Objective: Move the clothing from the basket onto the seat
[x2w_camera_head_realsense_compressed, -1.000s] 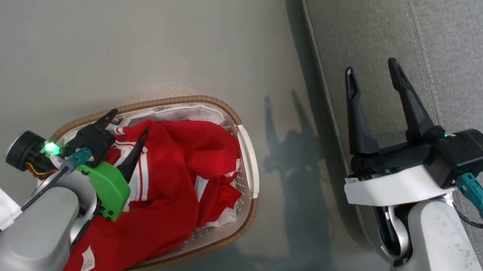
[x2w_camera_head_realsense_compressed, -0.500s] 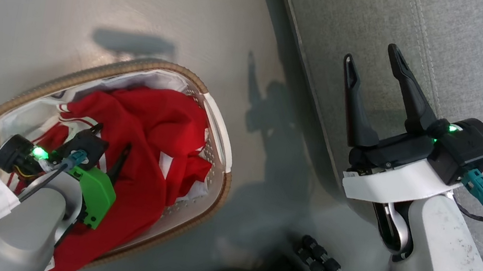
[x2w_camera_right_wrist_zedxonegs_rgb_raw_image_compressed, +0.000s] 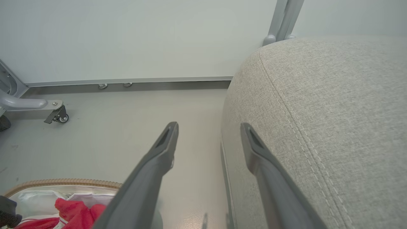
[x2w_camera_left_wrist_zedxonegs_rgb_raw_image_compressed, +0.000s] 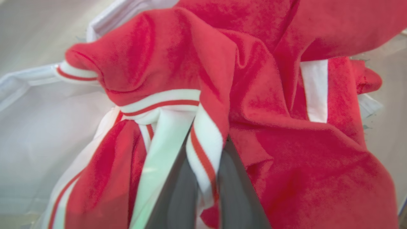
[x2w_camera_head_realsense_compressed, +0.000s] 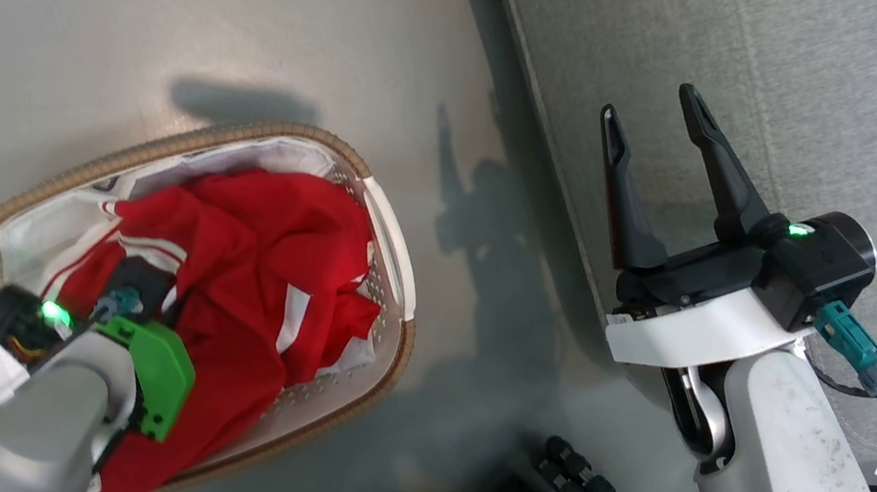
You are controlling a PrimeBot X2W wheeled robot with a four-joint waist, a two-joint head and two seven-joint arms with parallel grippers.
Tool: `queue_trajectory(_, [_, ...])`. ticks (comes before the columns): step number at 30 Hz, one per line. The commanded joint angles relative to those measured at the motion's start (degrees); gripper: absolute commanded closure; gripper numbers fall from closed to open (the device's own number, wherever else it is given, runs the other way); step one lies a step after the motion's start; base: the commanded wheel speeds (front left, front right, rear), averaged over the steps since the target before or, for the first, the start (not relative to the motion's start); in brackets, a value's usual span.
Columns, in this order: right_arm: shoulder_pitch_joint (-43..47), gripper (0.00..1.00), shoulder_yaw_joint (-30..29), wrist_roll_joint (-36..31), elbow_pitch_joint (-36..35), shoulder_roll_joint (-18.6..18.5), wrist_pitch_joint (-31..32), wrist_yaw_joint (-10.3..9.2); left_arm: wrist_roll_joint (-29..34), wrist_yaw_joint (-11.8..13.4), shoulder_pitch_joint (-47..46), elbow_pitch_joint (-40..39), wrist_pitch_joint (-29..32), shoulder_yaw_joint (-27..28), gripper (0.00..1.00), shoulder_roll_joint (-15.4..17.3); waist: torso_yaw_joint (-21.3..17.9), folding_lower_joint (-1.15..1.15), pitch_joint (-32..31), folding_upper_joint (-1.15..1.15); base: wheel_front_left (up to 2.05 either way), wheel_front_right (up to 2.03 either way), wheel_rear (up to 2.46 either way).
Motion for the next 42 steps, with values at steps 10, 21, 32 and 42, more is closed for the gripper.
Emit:
queue_trajectory(10, [5.6, 0.0, -1.9, -2.4, 3.9, -0.2, -0.3, -0.04, -4.3, -0.1, 8.8, -5.0, 0.0, 4.1, 1.0, -3.1, 3.0, 0.0, -16.6, 0.0, 0.0, 0.0, 0.0])
queue_trajectory(21, [12.5, 0.0, -4.5, -3.9, 6.9, -0.2, -0.3, -0.04, 0.4, 0.4, 19.6, -14.4, 0.0, 14.2, 1.0, -6.7, 8.0, 0.0, -30.2, 0.0, 0.0, 0.0, 0.0])
queue_trajectory(32, [19.6, 0.0, -7.3, -6.0, 9.3, -0.2, -0.3, -0.05, 7.0, -0.1, 27.0, -24.3, 0.0, 21.9, 1.0, -10.3, 13.8, 0.0, -40.8, 0.0, 0.0, 0.0, 0.0])
queue_trajectory(42, [23.2, 0.0, -6.3, -5.4, 10.5, -0.2, -0.3, -0.05, 9.3, -0.2, 28.2, -35.0, 0.0, 26.7, 1.0, -12.1, 16.5, 0.0, -45.0, 0.0, 0.0, 0.0, 0.0])
